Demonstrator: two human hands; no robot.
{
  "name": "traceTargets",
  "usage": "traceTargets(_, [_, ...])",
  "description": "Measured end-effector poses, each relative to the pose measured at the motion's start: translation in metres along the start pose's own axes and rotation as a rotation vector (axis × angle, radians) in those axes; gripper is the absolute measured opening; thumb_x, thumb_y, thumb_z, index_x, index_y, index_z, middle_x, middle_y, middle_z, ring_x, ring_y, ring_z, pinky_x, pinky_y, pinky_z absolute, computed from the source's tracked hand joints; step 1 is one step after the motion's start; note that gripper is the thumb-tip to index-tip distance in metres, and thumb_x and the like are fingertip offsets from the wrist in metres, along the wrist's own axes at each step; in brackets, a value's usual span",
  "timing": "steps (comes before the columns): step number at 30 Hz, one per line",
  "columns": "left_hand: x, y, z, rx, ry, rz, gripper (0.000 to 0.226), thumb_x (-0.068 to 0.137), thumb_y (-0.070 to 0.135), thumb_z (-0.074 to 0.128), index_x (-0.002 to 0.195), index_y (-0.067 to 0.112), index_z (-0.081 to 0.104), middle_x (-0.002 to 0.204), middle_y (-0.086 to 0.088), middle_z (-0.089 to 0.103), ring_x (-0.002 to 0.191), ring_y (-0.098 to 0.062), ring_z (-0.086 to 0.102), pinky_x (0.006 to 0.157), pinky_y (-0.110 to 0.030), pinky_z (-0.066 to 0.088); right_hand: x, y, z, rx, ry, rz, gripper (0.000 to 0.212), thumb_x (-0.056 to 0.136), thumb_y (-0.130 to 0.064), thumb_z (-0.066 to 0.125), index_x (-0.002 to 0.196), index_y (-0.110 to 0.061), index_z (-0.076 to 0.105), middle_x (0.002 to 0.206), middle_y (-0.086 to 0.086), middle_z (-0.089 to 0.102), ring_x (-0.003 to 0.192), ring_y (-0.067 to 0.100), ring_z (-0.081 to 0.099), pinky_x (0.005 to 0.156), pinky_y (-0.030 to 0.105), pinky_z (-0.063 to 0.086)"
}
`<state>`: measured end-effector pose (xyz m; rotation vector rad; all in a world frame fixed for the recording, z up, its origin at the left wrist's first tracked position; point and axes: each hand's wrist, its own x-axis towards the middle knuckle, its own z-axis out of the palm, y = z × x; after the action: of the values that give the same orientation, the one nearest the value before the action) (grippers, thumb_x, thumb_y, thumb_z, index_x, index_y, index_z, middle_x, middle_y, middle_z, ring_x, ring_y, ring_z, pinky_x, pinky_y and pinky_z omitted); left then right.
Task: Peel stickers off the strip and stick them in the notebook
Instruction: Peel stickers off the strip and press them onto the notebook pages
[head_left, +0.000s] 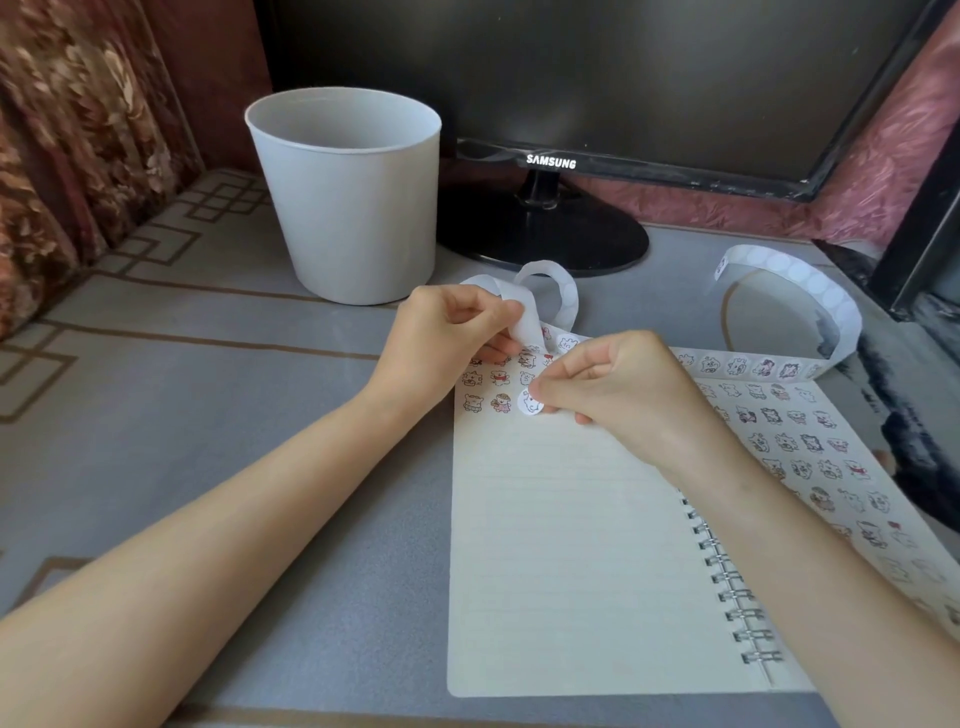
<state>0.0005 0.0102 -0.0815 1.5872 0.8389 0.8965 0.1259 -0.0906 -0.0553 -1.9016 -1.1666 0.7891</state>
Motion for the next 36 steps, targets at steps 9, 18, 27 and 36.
traceTargets(9, [0.0002, 0.0001, 0.0001, 0.001, 0.0, -0.003, 0.019, 0.089, 0.017, 0.064, 0.074, 0.007, 0.07, 0.074, -0.014, 0.072, 0.077, -0.027, 0.071, 0.075, -0.027, 0.058, -0.0002, 0.0013, 0.0032, -0.053, 0.052, -0.019, 0.009, 0.072, -0.017, 0.075, 0.063, -0.017, 0.071, 0.065, 0.001, 0.072, 0.058, 0.013, 0.056, 0.063, 0.041, 0.052])
traceTargets(18, [0.0011, -0.0012, 0.0002, 0.012, 0.003, -0.001, 0.019, 0.088, 0.018, 0.065, 0.073, 0.008, 0.071, 0.073, -0.012, 0.072, 0.076, -0.027, 0.071, 0.078, -0.031, 0.058, -0.0008, 0.0015, 0.0046, -0.073, 0.059, -0.028, 0.01, 0.072, -0.018, 0.075, 0.063, -0.019, 0.07, 0.064, 0.0, 0.071, 0.052, 0.009, 0.053, 0.058, 0.028, 0.044])
traceTargets(27, [0.0017, -0.0021, 0.0009, 0.008, 0.002, 0.001, 0.02, 0.089, 0.018, 0.065, 0.073, 0.008, 0.07, 0.073, -0.012, 0.072, 0.076, -0.026, 0.071, 0.078, -0.031, 0.058, -0.0022, 0.0018, 0.0049, -0.088, 0.058, -0.052, 0.009, 0.074, -0.017, 0.073, 0.065, -0.018, 0.07, 0.056, -0.005, 0.066, 0.048, 0.005, 0.049, 0.049, 0.016, 0.039])
traceTargets(36, [0.002, -0.0026, 0.001, 0.01, 0.006, 0.004, 0.02, 0.089, 0.017, 0.065, 0.072, 0.007, 0.07, 0.072, -0.011, 0.072, 0.076, -0.027, 0.07, 0.078, -0.031, 0.058, -0.002, 0.0028, 0.0053, -0.106, 0.064, -0.072, 0.012, 0.074, -0.018, 0.073, 0.063, -0.019, 0.07, 0.05, -0.008, 0.061, 0.043, 0.003, 0.045, 0.041, 0.011, 0.032])
